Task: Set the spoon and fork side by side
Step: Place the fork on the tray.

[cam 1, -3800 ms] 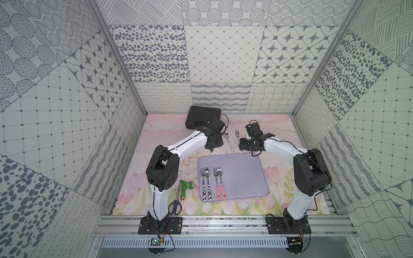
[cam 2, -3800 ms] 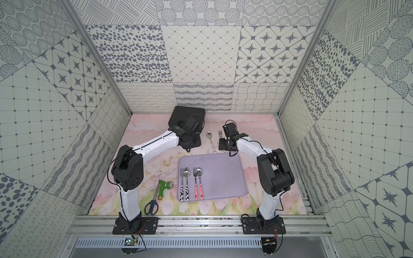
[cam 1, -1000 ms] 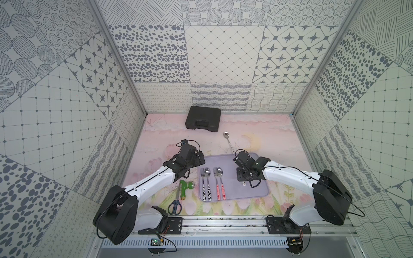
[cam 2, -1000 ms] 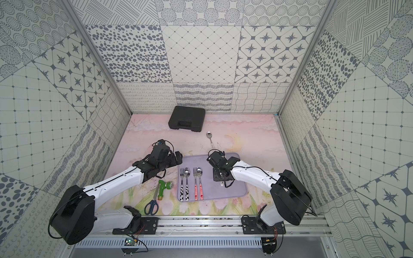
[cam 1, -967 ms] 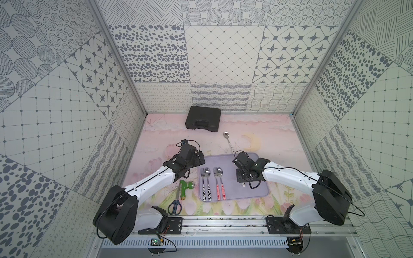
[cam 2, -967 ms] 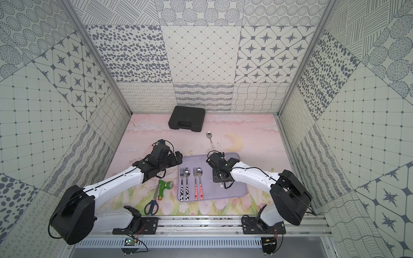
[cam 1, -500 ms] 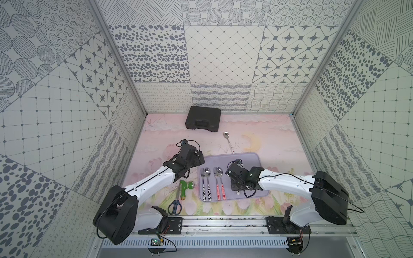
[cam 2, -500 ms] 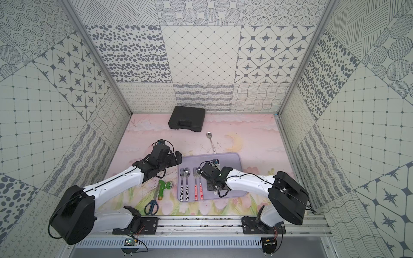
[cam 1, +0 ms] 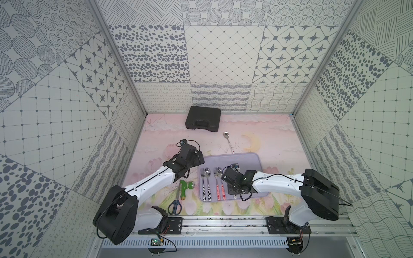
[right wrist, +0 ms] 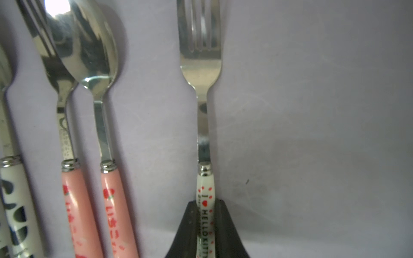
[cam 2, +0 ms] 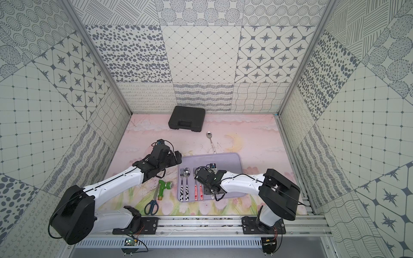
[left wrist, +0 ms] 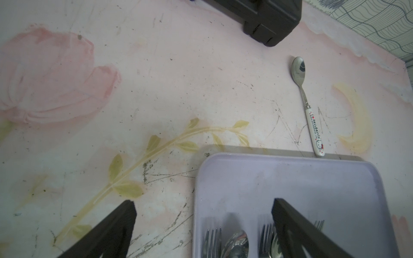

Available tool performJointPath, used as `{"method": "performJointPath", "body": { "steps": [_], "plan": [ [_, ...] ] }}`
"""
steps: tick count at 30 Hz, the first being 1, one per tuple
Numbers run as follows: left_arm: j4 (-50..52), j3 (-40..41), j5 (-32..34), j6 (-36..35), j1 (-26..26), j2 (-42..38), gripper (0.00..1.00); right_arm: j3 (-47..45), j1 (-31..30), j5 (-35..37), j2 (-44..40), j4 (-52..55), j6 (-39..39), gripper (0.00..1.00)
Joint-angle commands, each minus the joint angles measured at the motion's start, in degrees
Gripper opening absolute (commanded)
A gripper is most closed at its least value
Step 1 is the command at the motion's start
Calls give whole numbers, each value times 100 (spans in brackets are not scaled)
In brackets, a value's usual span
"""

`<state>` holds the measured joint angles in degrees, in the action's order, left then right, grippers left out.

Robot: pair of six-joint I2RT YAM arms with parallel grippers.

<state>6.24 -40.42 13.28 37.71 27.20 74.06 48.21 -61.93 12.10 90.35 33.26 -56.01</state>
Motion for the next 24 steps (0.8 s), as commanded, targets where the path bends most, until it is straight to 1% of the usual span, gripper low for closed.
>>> {"method": "performJointPath", "body": {
  "steps": [1, 8, 11, 14, 16, 17, 18, 24],
  "plan": [
    [37, -27, 103, -90, -31, 22, 100, 22, -57, -27, 102, -100, -160, 0],
    [53, -27, 103, -87, -30, -6, 100, -57, -66, -9, 46, -100, -252, 0],
    [61, -27, 105, -90, -31, -17, 100, -79, -58, 4, 62, -100, -263, 10],
    [53, -27, 105, -91, -31, -8, 100, -77, -56, -6, 62, -100, -260, 16],
    [46, -35, 96, -89, -37, 2, 100, -75, -56, 36, 38, -100, -253, 23],
    [56, -36, 96, -90, -31, 1, 100, -74, -56, 70, 14, -96, -257, 29],
    [55, -36, 92, -96, -35, 0, 100, -66, -47, 96, -11, -92, -252, 33],
    [73, -36, 105, -86, -32, -16, 100, 17, 12, 186, -160, 8, -156, 47]
  ]
}}
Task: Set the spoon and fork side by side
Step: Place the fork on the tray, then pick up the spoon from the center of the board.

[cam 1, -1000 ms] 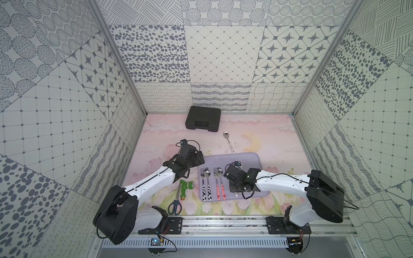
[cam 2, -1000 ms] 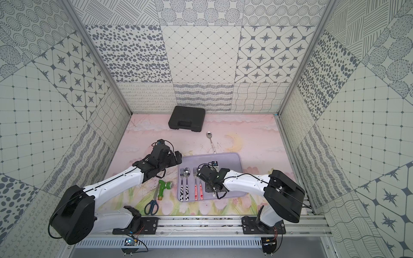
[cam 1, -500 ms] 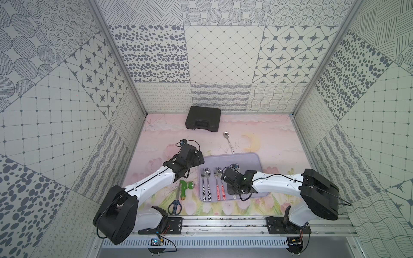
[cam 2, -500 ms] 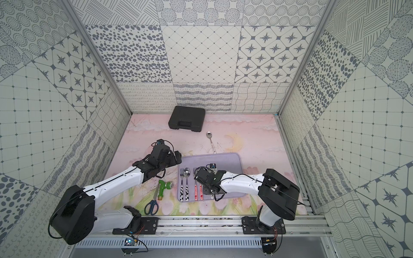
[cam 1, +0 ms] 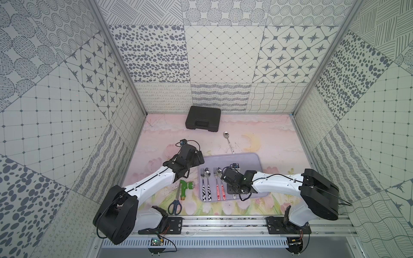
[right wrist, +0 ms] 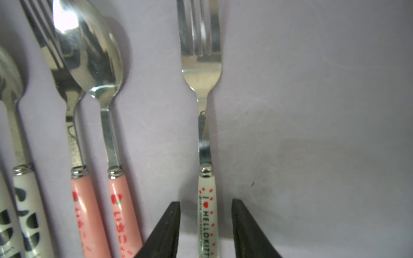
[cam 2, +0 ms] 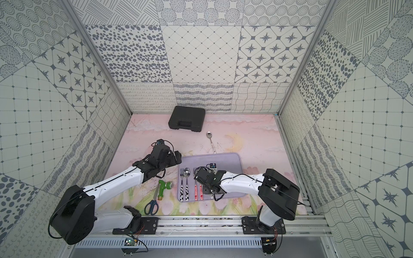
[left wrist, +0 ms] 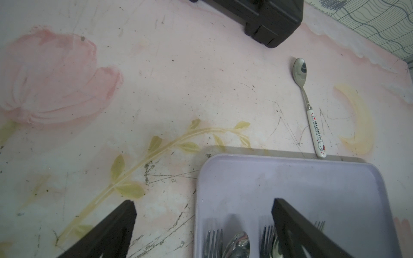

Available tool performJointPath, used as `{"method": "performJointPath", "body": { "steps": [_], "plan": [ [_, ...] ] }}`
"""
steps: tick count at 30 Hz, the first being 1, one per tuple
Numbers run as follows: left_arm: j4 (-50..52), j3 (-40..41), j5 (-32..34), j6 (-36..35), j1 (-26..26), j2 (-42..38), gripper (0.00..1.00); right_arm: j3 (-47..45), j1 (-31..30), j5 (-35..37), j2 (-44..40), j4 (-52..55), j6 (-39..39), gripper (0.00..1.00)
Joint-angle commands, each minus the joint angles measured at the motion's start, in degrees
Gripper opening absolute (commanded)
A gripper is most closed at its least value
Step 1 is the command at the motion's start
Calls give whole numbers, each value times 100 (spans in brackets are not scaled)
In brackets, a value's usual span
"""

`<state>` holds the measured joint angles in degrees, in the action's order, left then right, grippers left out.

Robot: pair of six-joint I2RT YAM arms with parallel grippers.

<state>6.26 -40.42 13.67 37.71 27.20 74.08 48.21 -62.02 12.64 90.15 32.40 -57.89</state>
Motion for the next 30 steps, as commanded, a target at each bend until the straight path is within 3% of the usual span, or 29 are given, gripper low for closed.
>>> {"method": "performJointPath", "body": {
  "steps": [1, 7, 17, 30],
  "plan": [
    [74, -36, 65, -88, -28, -25, 100, 35, 38, 154, -178, 126, 55, 48],
    [86, -36, 65, -91, -33, -44, 100, 143, 315, 218, -477, 306, 437, 56],
    [88, -36, 111, -98, -33, -56, 100, 609, 1420, -76, -500, 398, 1708, 62],
    [88, -53, 127, -125, -33, -1, 100, 2114, 2741, -529, 606, 398, 3047, 65]
  ]
}}
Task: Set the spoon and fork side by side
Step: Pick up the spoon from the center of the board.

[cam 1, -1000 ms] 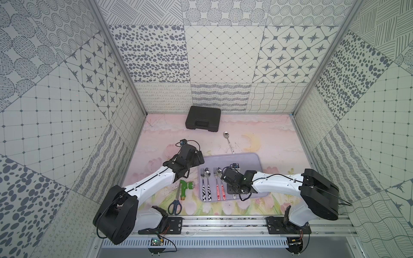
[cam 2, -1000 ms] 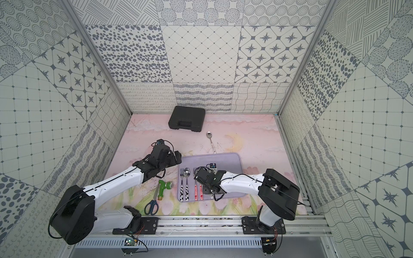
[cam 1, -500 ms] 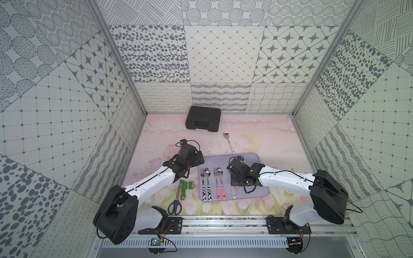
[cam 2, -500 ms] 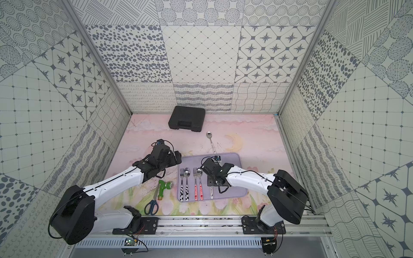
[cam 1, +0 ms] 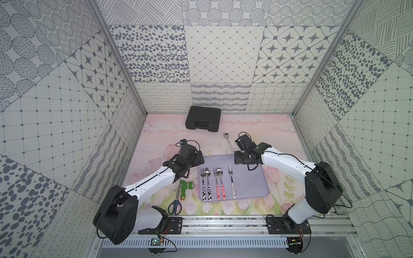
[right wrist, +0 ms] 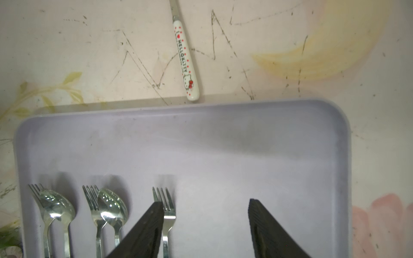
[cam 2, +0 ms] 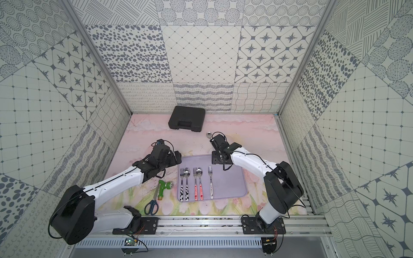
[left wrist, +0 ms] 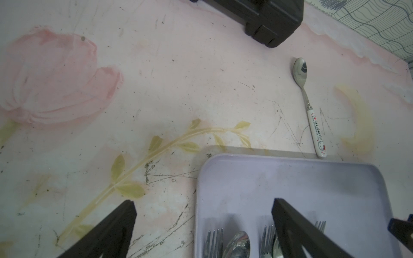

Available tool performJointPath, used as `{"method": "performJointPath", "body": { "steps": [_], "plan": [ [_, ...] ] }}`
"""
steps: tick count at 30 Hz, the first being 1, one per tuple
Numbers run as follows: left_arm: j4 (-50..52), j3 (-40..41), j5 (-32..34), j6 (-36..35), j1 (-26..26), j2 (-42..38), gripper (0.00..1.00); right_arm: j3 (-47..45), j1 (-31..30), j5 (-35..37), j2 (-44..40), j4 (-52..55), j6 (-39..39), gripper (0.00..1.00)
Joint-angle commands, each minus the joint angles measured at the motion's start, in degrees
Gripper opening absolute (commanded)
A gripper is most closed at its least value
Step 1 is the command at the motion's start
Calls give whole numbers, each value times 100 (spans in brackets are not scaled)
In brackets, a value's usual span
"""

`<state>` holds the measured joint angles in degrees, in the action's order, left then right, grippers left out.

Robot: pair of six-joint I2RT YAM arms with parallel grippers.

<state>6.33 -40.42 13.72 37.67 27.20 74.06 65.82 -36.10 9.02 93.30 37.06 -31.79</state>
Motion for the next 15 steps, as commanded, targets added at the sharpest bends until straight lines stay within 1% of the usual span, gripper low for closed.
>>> {"method": "performJointPath", "body": {
  "steps": [1, 9, 15],
  "plan": [
    [85, -53, 123, -129, -33, -5, 100, 498, 203, -184, 407, -68, 489, 65],
    [80, -53, 123, -137, -31, -20, 100, 1578, 636, -410, 1524, -55, 786, 63],
    [106, -45, 140, -138, -31, -104, 100, 2259, 717, -494, 2219, 145, 967, 61]
  ]
}}
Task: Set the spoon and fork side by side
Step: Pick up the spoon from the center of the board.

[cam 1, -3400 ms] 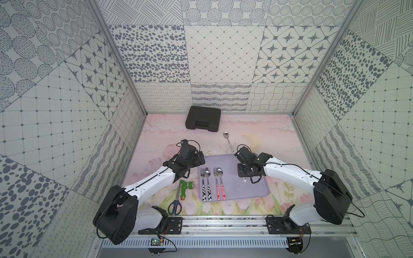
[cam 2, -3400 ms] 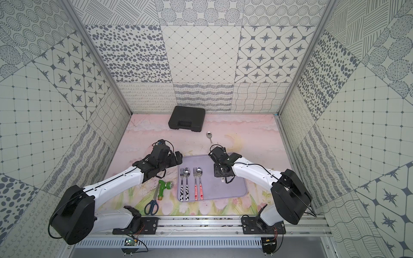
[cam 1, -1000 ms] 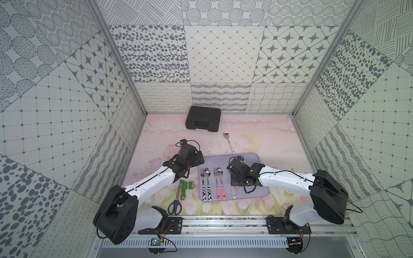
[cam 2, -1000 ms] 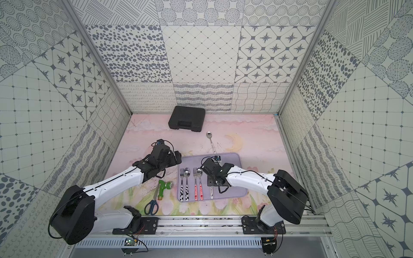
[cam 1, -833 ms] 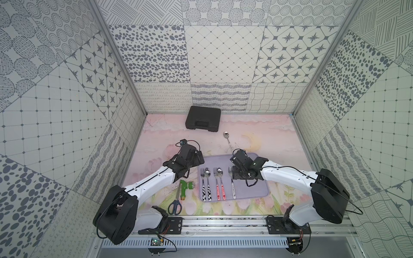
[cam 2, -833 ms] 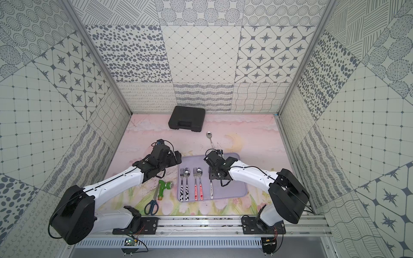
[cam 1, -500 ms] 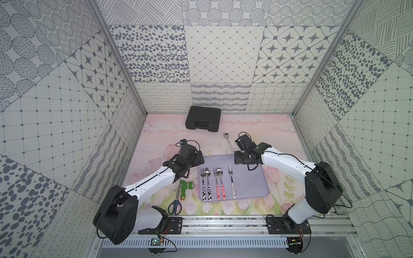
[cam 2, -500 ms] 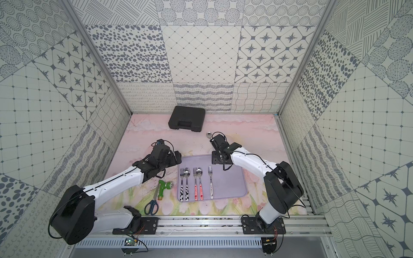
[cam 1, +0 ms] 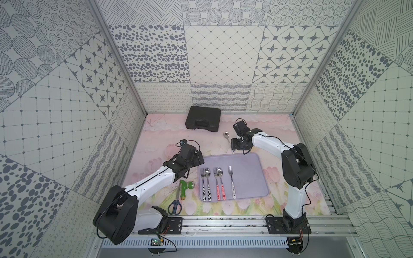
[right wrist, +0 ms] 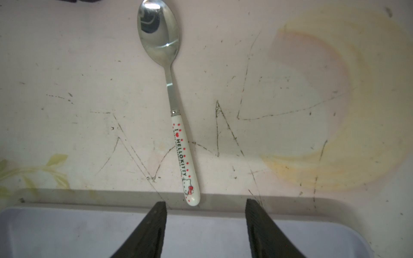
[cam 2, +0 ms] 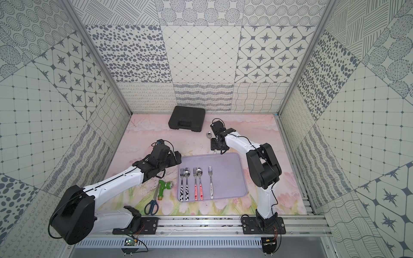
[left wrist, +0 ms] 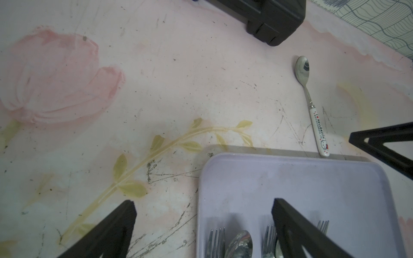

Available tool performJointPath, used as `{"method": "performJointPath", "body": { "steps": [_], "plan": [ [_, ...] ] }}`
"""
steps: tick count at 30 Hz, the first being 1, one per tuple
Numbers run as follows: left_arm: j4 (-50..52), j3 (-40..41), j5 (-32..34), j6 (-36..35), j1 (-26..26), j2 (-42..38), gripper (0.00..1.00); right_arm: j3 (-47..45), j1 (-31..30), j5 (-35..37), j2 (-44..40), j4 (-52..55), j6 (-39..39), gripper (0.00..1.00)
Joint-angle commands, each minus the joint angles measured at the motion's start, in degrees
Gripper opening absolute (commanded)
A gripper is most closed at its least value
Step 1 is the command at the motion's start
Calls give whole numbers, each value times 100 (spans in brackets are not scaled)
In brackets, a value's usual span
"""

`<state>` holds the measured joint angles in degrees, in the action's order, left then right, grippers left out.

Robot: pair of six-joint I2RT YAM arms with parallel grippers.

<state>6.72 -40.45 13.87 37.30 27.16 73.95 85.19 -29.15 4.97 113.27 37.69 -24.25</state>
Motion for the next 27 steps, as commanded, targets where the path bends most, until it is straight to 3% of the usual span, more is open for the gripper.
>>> {"method": "performJointPath", "body": {
  "steps": [1, 13, 27],
  "plan": [
    [67, -34, 133, -103, -27, -101, 100, 436, 34, -100, 317, 130, 234, 60],
    [67, -42, 142, -101, -26, -80, 100, 1435, 32, -197, 1230, 588, 320, 53],
    [87, -60, 142, -85, -26, -50, 100, 1773, 9, -178, 1625, 818, 333, 38]
  ]
}}
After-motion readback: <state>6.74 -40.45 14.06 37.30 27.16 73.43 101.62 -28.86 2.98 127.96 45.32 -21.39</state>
